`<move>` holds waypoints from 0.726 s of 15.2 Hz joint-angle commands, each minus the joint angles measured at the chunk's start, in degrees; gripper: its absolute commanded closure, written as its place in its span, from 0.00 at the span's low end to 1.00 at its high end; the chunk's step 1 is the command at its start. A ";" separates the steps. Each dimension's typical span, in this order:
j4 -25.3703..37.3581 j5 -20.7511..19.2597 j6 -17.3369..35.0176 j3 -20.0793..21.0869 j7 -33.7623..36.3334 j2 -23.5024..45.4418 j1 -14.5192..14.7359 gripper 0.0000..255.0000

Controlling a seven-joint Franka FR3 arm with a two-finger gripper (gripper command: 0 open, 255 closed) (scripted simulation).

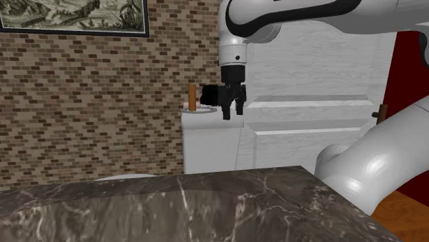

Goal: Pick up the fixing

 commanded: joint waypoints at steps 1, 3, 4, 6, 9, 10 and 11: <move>0.00 0.00 0.00 0.00 0.00 0.00 0.00 0.00; 3.16 -0.07 1.56 -0.33 0.40 4.55 -0.33 0.00; 4.84 -0.08 2.22 -0.50 0.59 6.80 -0.49 0.00; 8.39 -0.10 3.32 -0.87 0.96 11.29 -0.78 0.00; 14.23 -0.02 4.41 -1.44 1.44 17.95 -1.19 0.00; 16.31 0.03 4.62 -1.64 1.59 20.16 -1.32 0.00; 18.48 0.10 4.76 -1.85 1.73 22.38 -1.45 0.00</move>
